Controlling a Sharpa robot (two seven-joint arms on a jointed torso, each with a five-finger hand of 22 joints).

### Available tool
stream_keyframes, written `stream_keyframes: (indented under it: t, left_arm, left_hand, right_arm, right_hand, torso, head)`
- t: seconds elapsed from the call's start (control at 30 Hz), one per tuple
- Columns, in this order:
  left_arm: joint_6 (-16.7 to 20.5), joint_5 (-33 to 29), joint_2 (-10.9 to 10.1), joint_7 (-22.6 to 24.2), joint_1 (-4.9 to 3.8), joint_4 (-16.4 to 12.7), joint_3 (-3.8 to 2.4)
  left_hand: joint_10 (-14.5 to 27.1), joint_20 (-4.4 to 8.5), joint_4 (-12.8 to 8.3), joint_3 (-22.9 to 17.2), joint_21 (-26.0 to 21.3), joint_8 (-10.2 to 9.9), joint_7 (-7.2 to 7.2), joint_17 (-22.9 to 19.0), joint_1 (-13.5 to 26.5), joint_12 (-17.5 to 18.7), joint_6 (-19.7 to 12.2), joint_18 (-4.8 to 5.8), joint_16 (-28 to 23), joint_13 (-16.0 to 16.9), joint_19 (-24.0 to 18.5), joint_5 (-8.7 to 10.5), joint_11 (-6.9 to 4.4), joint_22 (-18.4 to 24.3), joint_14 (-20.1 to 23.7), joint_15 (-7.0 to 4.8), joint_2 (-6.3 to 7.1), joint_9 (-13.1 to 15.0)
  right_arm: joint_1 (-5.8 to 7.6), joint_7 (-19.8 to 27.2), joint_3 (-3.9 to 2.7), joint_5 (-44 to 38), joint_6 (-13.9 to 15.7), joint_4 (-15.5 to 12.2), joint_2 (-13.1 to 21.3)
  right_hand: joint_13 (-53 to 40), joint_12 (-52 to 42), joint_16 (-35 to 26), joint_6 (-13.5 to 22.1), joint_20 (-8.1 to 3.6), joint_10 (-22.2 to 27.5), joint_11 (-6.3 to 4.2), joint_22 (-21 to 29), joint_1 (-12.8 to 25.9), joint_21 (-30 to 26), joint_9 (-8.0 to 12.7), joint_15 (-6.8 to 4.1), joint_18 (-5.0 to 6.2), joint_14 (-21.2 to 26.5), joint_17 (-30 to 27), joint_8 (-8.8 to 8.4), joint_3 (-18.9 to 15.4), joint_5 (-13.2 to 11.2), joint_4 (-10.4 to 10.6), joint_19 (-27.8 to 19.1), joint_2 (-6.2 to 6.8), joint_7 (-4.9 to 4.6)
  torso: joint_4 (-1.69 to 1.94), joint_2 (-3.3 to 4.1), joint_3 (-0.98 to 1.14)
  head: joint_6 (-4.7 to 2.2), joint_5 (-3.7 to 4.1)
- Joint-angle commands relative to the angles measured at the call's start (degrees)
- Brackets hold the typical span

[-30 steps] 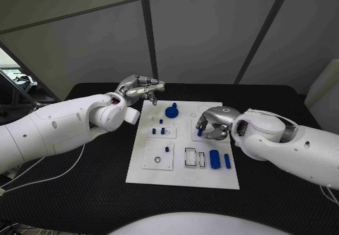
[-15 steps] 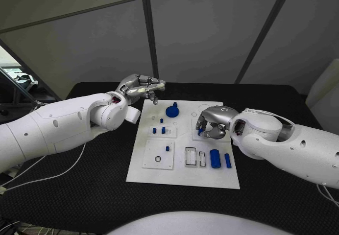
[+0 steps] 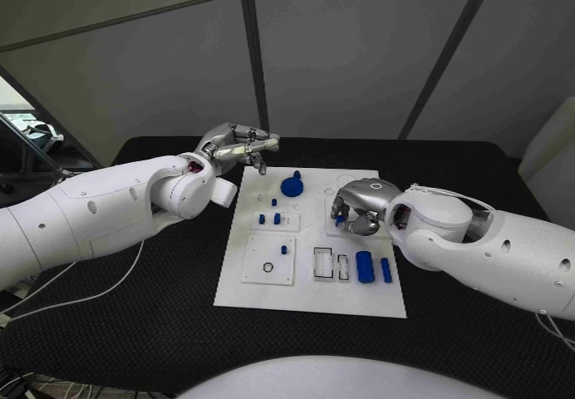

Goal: Assemble the parts on the task board

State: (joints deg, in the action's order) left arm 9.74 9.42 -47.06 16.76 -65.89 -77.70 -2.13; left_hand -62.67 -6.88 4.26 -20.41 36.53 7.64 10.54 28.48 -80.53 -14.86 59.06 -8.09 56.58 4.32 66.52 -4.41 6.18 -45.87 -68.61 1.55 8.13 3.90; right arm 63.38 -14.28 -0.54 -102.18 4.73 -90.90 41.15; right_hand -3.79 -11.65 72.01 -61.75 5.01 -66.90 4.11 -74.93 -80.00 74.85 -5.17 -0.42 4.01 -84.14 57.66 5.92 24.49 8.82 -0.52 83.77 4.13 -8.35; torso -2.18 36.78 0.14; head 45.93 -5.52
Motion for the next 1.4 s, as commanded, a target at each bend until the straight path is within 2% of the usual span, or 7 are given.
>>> stream_keyframes:
  t: [0.03, 0.37, 0.67, 0.97, 1.1, 1.27, 1.4]
  left_arm:
    - [-0.33, -0.24, -0.05, 0.06, -0.11, -0.16, -0.04]
    - [-0.32, -0.24, 0.02, 0.18, -0.1, 0.09, -0.04]
    - [-0.42, -0.24, 0.18, 0.38, -0.06, 0.26, -0.04]
    - [-0.4, -0.24, 1.34, 0.53, -0.05, 0.85, -0.04]
    - [-0.42, -0.25, 1.91, 0.58, -0.06, 1.15, -0.04]
    - [-0.46, -0.25, 2.32, 0.56, -0.08, 1.34, -0.05]
    - [-0.5, -0.25, 2.44, 0.57, -0.09, 1.34, -0.05]
  left_hand:
    - [0.38, -0.18, 0.2, 0.14, -0.36, 0.18, -0.17, -0.09, 0.07, -0.38, -0.37, -2.39, -0.2, -0.04, -0.22, 0.15, 0.0, 0.08, 0.32, -0.09, -0.66, -0.04]
    - [0.38, -0.18, 0.2, 0.14, -0.36, 0.18, -0.17, -0.09, 0.07, -0.38, -0.37, -2.39, -0.2, -0.04, -0.22, 0.15, 0.0, 0.08, 0.32, -0.09, -0.66, -0.04]
    - [0.49, -0.21, 0.34, 0.27, -0.46, 0.23, -0.13, -0.21, 0.28, -0.47, -0.47, -2.39, -0.17, -0.03, -0.18, 0.18, 0.04, 0.19, 0.32, -0.07, -0.71, -0.03]
    - [0.49, -0.21, 0.34, 0.27, -0.46, 0.23, -0.13, -0.21, 0.28, -0.47, -0.47, -2.39, -0.17, -0.03, -0.18, 0.18, 0.04, 0.19, 0.32, -0.07, -0.71, -0.03]
    - [0.53, -0.23, 0.42, 0.34, -0.51, 0.26, -0.13, -0.27, 0.4, -0.52, -0.5, -2.39, -0.16, -0.02, -0.16, 0.18, 0.06, 0.24, 0.32, -0.05, -0.72, -0.03]
    - [0.53, -0.23, 0.42, 0.34, -0.51, 0.26, -0.13, -0.27, 0.4, -0.52, -0.5, -2.39, -0.16, -0.02, -0.16, 0.18, 0.06, 0.24, 0.32, -0.05, -0.72, -0.03]
    - [0.53, -0.23, 0.42, 0.34, -0.51, 0.26, -0.13, -0.27, 0.4, -0.52, -0.5, -2.39, -0.16, -0.02, -0.16, 0.18, 0.06, 0.24, 0.32, -0.05, -0.72, -0.03]
  right_arm:
    - [-0.02, 0.3, 0.05, -1.59, 3.72, -1.38, 0.68]
    - [-0.02, 2.84, -0.04, 2.32, 14.31, -4.92, 3.8]
    - [-0.01, 4.15, -0.22, 6.38, 15.36, -9.28, 4.65]
    - [-0.95, 6.65, -0.04, 9.01, 14.31, -9.66, -1.97]
    - [-1.76, 7.87, 0.97, 9.26, 13.52, -8.94, -4.92]
    - [-2.31, 8.99, 2.39, 9.36, 12.03, -7.13, -7.62]
    - [-2.65, 9.27, 2.93, 9.07, 10.38, -5.54, -8.84]
  right_hand:
    - [-0.15, 0.12, 0.64, -1.01, -0.07, -1.13, -0.09, -6.5, -0.38, 1.19, -0.21, -0.46, -0.96, -1.23, 0.38, 0.52, 0.52, 1.33, -0.08, 1.14, 0.0, 0.09]
    - [-0.19, 0.31, 0.75, -1.49, -0.17, -1.77, -0.28, -6.98, -0.41, 1.88, -0.25, -0.58, -1.09, -1.22, 0.28, 0.54, 0.9, 1.8, -0.36, 1.36, 0.22, 0.2]
    - [-0.19, 0.45, 0.94, -1.54, -0.2, -1.88, -0.27, -7.16, -0.47, 2.13, -0.23, -0.6, -1.14, -1.25, 0.53, 0.46, 1.03, 1.93, -0.57, 1.44, 0.46, 0.17]
    - [-0.18, 0.56, 0.93, -1.57, -0.21, -1.93, -0.22, -7.13, -0.33, 2.06, -0.22, -0.58, -1.13, -1.23, 0.44, 0.4, 1.1, 2.09, -0.53, 1.4, 0.47, 0.12]
    - [-0.17, 0.65, 0.91, -1.54, -0.21, -1.91, -0.2, -7.06, -0.23, 1.91, -0.2, -0.56, -1.1, -1.22, 0.35, 0.35, 1.13, 2.17, -0.5, 1.34, 0.48, 0.1]
    - [-0.16, 0.71, 0.89, -1.51, -0.2, -1.89, -0.18, -7.01, -0.19, 1.82, -0.19, -0.55, -1.08, -1.21, 0.28, 0.31, 1.17, 2.23, -0.48, 1.31, 0.47, 0.08]
    - [-0.14, 0.85, 0.91, -1.47, -0.19, -1.84, -0.14, -6.97, -0.1, 1.73, -0.16, -0.52, -1.06, -1.2, 0.26, 0.23, 1.23, 2.32, -0.46, 1.26, 0.46, 0.05]
  torso:
    - [-0.07, -0.03, 0.08]
    - [0.01, -0.1, 0.03]
    - [0.28, -0.05, 0.13]
    - [0.41, -0.02, 0.04]
    - [0.19, 0.03, 0.0]
    - [0.32, -0.04, -0.02]
    - [0.29, -0.02, 0.07]
  head:
    - [0.07, -0.18]
    - [-0.1, -0.18]
    - [-0.02, -0.92]
    - [0.32, -1.48]
    - [0.4, -2.15]
    - [0.74, -2.75]
    - [0.91, -3.23]
